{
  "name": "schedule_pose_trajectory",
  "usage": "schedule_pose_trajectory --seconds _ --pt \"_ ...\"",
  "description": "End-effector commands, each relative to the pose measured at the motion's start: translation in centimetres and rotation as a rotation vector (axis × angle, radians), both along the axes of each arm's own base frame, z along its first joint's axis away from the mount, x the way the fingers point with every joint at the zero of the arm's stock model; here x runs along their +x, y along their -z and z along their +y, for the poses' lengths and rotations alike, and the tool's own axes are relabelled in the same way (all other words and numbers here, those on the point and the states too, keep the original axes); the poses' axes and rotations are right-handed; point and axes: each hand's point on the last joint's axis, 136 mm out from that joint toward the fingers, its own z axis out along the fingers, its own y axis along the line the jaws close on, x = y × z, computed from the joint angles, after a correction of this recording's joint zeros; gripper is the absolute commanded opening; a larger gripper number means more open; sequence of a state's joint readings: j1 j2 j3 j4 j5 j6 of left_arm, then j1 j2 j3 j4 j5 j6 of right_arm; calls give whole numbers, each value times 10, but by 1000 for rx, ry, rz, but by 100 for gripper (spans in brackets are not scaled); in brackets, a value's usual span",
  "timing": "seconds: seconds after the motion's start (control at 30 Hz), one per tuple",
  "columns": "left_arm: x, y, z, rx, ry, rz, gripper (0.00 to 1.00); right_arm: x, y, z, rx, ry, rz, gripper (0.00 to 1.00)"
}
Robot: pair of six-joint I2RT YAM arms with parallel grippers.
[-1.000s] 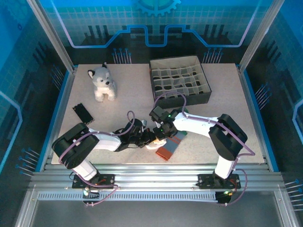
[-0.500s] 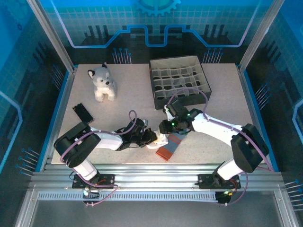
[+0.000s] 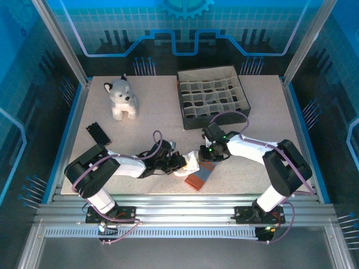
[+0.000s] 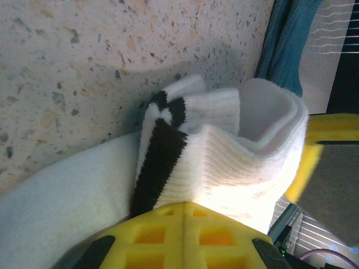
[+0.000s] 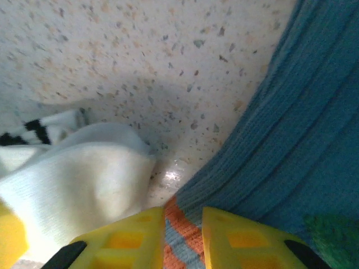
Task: Roll the socks
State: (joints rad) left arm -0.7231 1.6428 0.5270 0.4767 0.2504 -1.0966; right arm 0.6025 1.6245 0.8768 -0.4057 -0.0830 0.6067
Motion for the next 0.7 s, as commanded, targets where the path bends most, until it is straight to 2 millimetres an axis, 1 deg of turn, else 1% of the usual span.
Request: schedule_pose_trajectory --seconds 0.0,0.13,0.2,0.33,0.5,0.67 --pt "-27 49 28 172 -4 134 0 4 2 15 12 -56 -18 24" --pt "-26 49 27 168 -3 133 0 1 1 27 80 -94 -6 26" --pt "-26 48 27 165 -2 133 0 1 -7 37 142 -115 -22 27" --pt "-26 48 26 158 -2 133 0 -7 -12 48 240 -139 -15 29" --pt "-27 48 25 140 -10 136 0 -8 -17 50 270 -134 -23 30" --pt "-26 47 26 128 -20 135 0 -13 -23 49 296 -130 -23 33"
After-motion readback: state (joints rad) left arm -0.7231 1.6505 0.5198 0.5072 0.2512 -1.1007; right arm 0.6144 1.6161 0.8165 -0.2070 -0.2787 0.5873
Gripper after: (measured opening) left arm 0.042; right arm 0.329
